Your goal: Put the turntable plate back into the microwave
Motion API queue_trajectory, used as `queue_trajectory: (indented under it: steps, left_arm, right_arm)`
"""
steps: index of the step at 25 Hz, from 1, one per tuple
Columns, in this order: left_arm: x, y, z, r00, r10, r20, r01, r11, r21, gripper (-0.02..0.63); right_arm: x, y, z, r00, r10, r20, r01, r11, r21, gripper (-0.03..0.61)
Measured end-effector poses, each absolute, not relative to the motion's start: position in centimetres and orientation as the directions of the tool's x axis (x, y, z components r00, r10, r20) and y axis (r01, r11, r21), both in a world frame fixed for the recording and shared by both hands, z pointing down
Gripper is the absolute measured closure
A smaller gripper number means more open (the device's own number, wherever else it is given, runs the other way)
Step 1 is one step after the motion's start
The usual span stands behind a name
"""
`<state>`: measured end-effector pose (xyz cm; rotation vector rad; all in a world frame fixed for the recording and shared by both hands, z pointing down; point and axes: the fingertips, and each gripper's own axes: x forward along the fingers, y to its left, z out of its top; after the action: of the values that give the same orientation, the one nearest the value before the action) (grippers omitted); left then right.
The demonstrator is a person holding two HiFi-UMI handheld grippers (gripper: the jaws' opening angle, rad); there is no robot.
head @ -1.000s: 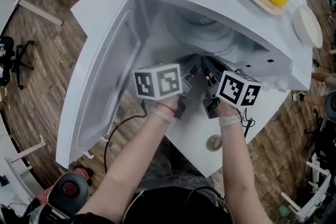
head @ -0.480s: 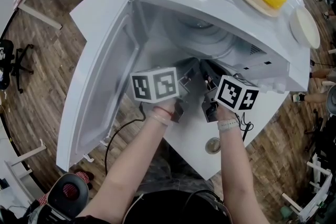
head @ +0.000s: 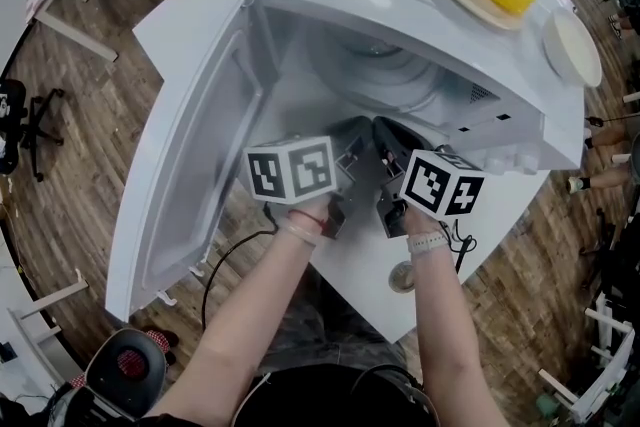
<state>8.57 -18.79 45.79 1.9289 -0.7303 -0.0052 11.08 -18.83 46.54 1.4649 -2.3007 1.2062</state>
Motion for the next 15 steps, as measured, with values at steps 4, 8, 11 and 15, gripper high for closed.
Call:
queue_trajectory:
  steps: [4, 8, 11, 15]
  left_arm:
    - [8.2, -18.2, 45.6, 0.803, -0.499, 0.327, -0.520, -0.317, 0.793, 0.584]
    - [7.8, -17.5, 45.2, 0.781, -0.523, 0.341, -0.568, -0.369, 0.736, 0.584]
    - [7.5, -17.0, 44.9, 0.764, -0.543, 0.348, -0.598, -0.393, 0.699, 0.584]
    - [7.1, -16.2, 44.3, 0.743, -0.572, 0.347, -0.635, -0.439, 0.636, 0.591]
  right_arm:
    - [10.7, -18.4, 45.8, -0.515, -0.695, 0.502, -0.816, 0.218, -0.535, 0.558]
    - [10.3, -17.6, 45.4, -0.512, -0.705, 0.491, -0.824, 0.241, -0.512, 0.558]
    - [9.9, -16.9, 45.3, -0.510, -0.710, 0.486, -0.828, 0.252, -0.500, 0.558]
    - [9.5, -16.0, 44.7, -0.503, -0.725, 0.470, -0.832, 0.260, -0.489, 0.558]
